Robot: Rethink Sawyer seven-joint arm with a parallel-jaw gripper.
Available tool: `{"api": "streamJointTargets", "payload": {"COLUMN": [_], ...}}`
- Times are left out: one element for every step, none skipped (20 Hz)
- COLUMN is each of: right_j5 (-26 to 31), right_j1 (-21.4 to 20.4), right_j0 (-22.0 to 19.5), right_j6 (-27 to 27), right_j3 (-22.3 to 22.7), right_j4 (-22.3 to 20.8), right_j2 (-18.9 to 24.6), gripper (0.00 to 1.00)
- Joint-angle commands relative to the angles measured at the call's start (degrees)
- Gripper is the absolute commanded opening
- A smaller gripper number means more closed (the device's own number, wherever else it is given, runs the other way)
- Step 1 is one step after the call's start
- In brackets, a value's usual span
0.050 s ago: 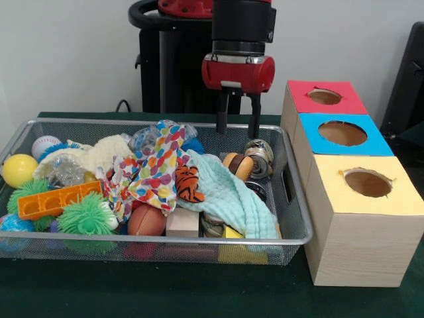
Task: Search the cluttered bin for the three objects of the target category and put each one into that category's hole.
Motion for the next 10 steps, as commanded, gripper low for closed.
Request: {"api": "streamJointTargets", "payload": {"right_j5": [-1.3, -1.3, -1.3, -1.5, -1.6, -1.9, -2.4, -2.8, -3.2, -3.2], "right_j1": [4.3, 4.5, 4.7, 5.1, 5.4, 5.7, 6.0, 6.1, 6.3, 6.4], "right_j0": [-1.0, -1.3, -1.3, -1.0, -0.7, -0.4, -0.3, -0.1, 0.1, -0.3], "right_j6": [4.9, 4.7, 4.5, 4.3, 4.2, 4.3, 4.4, 4.4, 4.3, 4.2], "right_j3": [-6.6, -6.8, -7.1, -7.4, -7.7, -7.8, -7.8, -7.9, -8.1, -8.1], "right_j4": [-1.9, -2.2, -2.5, -2.6, -2.6, -2.7, -2.8, -3.0, -3.2, -3.6], "right_j2": [1.8, 1.9, 1.7, 1.3, 0.8, 0.5, 0.3, -0.1, -0.4, -0.3], "gripper": [1.00, 1.00, 1.00, 1.00, 1.00, 1.00, 1.00, 1.00, 1.00, 1.00]}}
